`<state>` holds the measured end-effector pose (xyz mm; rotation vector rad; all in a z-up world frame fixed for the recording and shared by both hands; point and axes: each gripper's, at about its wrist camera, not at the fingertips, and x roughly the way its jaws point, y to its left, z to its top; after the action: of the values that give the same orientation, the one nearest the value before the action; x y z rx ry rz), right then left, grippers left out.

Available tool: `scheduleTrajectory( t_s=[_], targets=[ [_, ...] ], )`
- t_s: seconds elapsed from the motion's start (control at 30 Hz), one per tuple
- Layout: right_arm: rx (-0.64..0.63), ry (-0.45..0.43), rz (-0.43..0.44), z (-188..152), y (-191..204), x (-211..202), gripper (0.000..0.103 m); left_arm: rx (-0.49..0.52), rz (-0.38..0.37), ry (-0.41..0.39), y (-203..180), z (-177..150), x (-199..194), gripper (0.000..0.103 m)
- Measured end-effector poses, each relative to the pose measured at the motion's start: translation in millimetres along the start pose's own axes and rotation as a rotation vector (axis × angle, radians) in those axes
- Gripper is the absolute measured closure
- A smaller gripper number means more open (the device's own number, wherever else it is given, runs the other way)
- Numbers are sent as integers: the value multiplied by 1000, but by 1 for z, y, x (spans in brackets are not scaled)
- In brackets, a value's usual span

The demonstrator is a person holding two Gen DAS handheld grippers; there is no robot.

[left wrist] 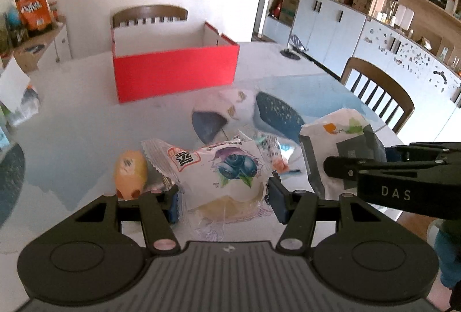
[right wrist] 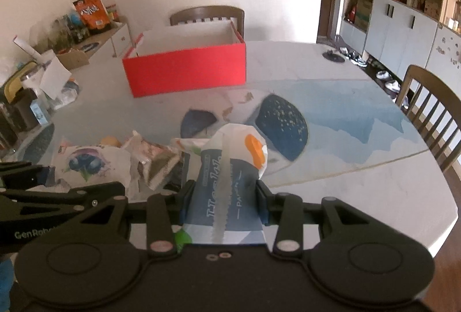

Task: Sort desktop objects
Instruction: 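Carry the cake packet and drink pouch with both tools into the red box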

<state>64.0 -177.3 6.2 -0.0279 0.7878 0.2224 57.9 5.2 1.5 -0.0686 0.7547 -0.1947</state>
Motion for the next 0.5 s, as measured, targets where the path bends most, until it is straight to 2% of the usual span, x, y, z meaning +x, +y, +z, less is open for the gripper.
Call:
scheduleTrajectory(
  t_s=[0.3,0.5],
  targets=[
    [-34,-56,47,35,5,-11,61,-6,48,-92,4,34,-18,45],
    [-58,-77,95,66,5,-7,61,-22,90,-124,11,64,-16,45]
  ],
)
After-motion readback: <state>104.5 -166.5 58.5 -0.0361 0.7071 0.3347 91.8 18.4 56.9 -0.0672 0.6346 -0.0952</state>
